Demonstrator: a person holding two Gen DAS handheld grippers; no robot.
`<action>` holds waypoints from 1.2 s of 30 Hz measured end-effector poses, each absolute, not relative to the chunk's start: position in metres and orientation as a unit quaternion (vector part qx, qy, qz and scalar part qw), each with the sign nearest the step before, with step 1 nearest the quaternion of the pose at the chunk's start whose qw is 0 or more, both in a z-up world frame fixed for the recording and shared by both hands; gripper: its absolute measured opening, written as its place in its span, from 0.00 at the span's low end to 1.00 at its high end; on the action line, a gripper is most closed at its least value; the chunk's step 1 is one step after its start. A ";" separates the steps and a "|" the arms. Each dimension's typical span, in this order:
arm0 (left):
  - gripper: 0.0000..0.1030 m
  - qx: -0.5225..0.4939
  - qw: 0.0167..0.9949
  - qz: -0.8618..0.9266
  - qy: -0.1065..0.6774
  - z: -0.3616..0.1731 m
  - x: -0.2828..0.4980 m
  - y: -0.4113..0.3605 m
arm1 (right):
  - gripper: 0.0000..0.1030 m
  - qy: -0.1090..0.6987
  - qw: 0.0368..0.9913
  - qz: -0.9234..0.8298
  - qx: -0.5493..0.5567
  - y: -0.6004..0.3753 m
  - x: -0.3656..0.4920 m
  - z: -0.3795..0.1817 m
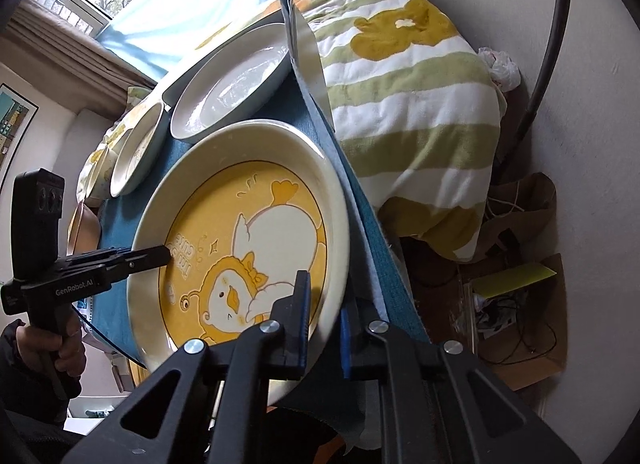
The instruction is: Organize plates and bowls
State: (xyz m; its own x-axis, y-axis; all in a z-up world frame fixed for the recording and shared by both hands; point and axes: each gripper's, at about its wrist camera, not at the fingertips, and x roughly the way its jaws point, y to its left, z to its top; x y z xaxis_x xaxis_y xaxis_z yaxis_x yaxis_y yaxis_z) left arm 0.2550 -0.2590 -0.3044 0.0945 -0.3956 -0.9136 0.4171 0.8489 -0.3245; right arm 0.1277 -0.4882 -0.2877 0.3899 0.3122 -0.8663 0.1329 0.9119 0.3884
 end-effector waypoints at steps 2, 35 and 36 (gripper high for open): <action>0.13 0.005 0.744 -0.273 0.610 -0.301 0.249 -0.256 | 0.11 0.547 0.813 0.060 0.190 -0.487 0.128 -0.285; 0.13 -0.087 0.812 -0.143 0.559 -0.229 0.190 0.013 | 0.11 0.530 0.820 0.198 0.094 -0.257 0.174 -0.235; 0.13 -0.088 0.811 -0.141 0.561 -0.233 0.188 0.024 | 0.11 0.532 0.818 0.200 0.092 -0.246 0.175 -0.239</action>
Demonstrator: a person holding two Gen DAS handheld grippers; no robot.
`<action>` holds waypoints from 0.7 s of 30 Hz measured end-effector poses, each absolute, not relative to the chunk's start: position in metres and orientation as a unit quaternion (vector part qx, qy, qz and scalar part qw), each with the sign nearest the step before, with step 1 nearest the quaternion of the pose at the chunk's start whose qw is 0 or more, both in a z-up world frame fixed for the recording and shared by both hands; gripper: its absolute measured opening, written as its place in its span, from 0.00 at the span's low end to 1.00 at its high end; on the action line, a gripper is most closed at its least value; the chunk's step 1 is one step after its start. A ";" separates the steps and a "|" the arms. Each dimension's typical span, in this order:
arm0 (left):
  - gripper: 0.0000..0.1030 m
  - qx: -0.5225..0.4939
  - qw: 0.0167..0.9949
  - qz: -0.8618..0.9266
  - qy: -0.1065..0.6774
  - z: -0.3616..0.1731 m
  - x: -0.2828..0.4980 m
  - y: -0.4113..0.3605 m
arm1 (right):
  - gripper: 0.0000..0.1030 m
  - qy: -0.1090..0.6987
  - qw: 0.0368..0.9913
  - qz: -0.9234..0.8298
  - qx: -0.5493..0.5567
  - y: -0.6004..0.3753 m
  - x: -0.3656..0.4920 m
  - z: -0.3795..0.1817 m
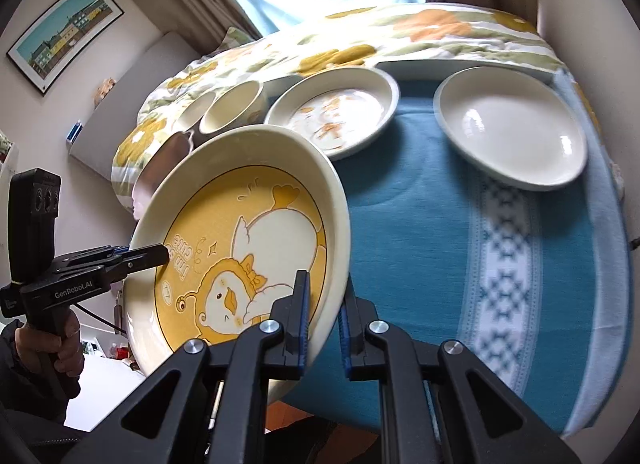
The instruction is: Organize plates and bowls
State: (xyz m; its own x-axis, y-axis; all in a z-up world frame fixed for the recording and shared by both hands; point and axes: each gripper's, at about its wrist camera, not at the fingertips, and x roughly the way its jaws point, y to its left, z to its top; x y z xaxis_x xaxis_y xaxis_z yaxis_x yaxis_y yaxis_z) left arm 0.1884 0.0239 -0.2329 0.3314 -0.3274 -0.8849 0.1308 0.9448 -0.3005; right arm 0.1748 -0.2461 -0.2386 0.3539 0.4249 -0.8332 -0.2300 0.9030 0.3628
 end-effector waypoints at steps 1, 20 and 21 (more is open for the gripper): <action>0.13 -0.089 0.810 -0.139 0.562 -0.237 0.188 0.034 | 0.11 0.534 0.816 0.203 0.090 -0.237 0.176 -0.243; 0.13 -0.105 0.799 -0.155 0.572 -0.305 0.200 0.104 | 0.11 0.549 0.808 0.190 0.101 -0.189 0.188 -0.301; 0.13 -0.102 0.799 -0.156 0.571 -0.305 0.201 0.101 | 0.11 0.550 0.807 0.189 0.102 -0.190 0.188 -0.302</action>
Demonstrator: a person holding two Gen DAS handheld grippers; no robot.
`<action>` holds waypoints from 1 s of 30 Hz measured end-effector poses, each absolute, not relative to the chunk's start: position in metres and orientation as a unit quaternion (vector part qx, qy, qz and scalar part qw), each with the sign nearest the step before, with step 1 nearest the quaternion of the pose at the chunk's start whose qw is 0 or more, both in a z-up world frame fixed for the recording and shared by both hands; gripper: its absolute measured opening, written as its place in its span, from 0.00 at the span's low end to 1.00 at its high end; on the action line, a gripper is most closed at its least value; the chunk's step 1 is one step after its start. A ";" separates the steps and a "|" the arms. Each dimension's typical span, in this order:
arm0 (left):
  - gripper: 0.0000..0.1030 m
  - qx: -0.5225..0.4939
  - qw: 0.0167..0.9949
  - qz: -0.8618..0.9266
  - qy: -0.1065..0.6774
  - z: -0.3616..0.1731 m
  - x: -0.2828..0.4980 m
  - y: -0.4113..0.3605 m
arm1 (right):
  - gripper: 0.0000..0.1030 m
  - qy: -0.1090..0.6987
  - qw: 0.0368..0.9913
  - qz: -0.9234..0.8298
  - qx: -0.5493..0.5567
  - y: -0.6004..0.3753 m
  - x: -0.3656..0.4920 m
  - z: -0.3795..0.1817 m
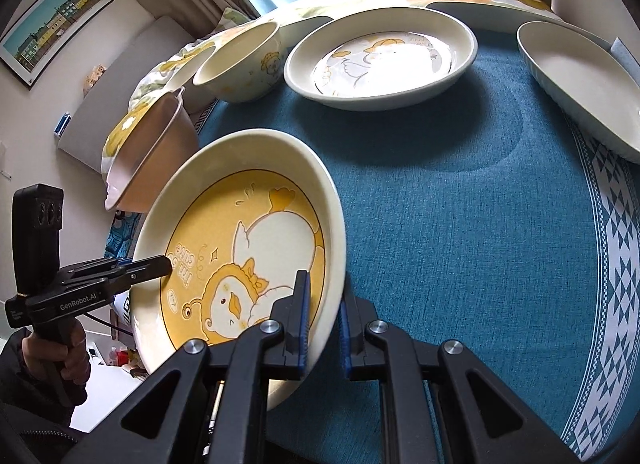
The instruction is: Organize plates and bowls
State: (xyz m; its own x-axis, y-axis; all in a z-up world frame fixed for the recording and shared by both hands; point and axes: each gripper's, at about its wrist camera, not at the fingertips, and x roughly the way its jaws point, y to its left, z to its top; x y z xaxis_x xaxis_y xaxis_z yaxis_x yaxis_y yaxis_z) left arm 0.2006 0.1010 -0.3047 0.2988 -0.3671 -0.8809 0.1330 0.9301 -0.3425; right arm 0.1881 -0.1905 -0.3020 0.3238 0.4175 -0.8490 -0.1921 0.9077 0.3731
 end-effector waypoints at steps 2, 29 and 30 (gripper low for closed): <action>0.13 -0.097 0.800 -0.156 0.571 -0.304 0.202 0.095 | 0.11 0.550 0.805 0.188 0.115 -0.193 0.188 -0.303; 0.84 -0.050 0.810 -0.143 0.567 -0.295 0.200 0.069 | 0.45 0.563 0.801 0.166 0.113 -0.188 0.190 -0.299; 0.84 -0.050 0.811 -0.140 0.565 -0.293 0.197 0.070 | 0.45 0.562 0.802 0.167 0.115 -0.189 0.188 -0.295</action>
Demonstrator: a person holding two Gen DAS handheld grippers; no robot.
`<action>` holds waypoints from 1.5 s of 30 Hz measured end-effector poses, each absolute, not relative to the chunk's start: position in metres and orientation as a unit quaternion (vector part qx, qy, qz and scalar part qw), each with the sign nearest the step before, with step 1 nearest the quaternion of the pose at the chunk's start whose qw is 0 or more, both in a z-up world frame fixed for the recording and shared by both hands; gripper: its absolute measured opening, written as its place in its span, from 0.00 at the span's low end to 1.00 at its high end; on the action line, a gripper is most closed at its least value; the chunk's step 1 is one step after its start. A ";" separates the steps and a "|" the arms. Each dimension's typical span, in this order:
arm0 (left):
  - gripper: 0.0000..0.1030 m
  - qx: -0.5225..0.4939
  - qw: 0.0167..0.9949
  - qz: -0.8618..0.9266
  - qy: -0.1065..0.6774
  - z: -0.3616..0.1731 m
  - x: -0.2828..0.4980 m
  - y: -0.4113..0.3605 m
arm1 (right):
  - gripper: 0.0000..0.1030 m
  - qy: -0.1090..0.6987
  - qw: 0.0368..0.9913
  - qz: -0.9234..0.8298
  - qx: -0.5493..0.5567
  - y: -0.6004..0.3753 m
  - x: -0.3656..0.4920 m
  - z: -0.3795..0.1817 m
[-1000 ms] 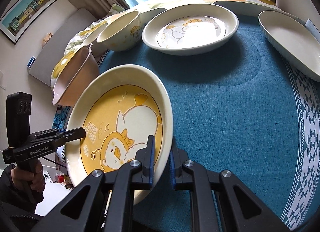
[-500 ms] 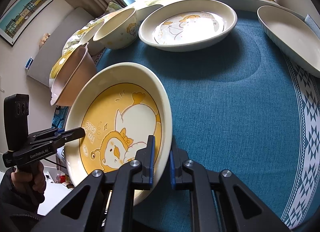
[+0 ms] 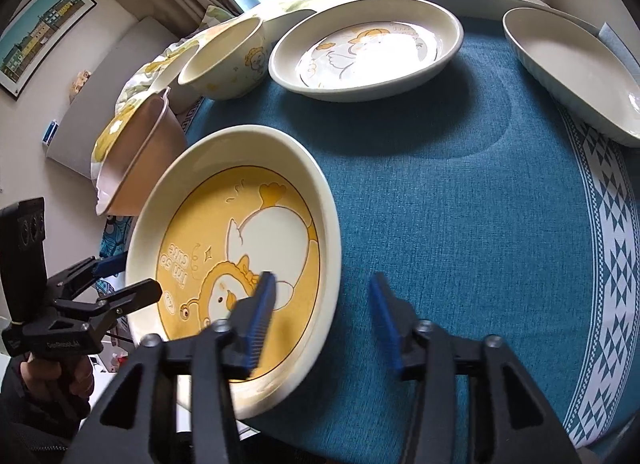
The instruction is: Organize plates and bowls
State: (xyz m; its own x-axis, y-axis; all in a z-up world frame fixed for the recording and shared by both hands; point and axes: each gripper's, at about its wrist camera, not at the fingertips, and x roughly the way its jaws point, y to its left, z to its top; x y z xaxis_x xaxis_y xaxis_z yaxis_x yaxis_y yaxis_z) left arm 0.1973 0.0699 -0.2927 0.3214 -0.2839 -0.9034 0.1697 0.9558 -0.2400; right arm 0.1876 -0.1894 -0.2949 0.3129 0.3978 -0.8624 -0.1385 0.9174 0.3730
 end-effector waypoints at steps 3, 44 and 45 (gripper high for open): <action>0.84 -0.053 0.817 -0.131 0.559 -0.279 0.187 0.070 | 0.45 0.556 0.806 0.169 0.112 -0.194 0.179 -0.279; 0.67 0.056 0.726 -0.362 0.583 -0.249 0.459 -0.255 | 0.70 0.489 0.811 -0.085 0.310 -0.447 0.223 -0.242; 0.62 0.057 0.720 -0.364 0.588 -0.258 0.466 -0.259 | 0.68 0.494 0.807 -0.092 0.311 -0.448 0.229 -0.249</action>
State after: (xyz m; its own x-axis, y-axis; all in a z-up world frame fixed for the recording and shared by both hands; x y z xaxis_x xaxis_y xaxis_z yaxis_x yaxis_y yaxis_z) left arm 0.4661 -0.2591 -0.2577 0.0430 -0.4574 -0.8882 0.5917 0.7281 -0.3462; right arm 0.2292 -0.4480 -0.2489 0.4953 0.1585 -0.8541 0.4553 0.7900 0.4106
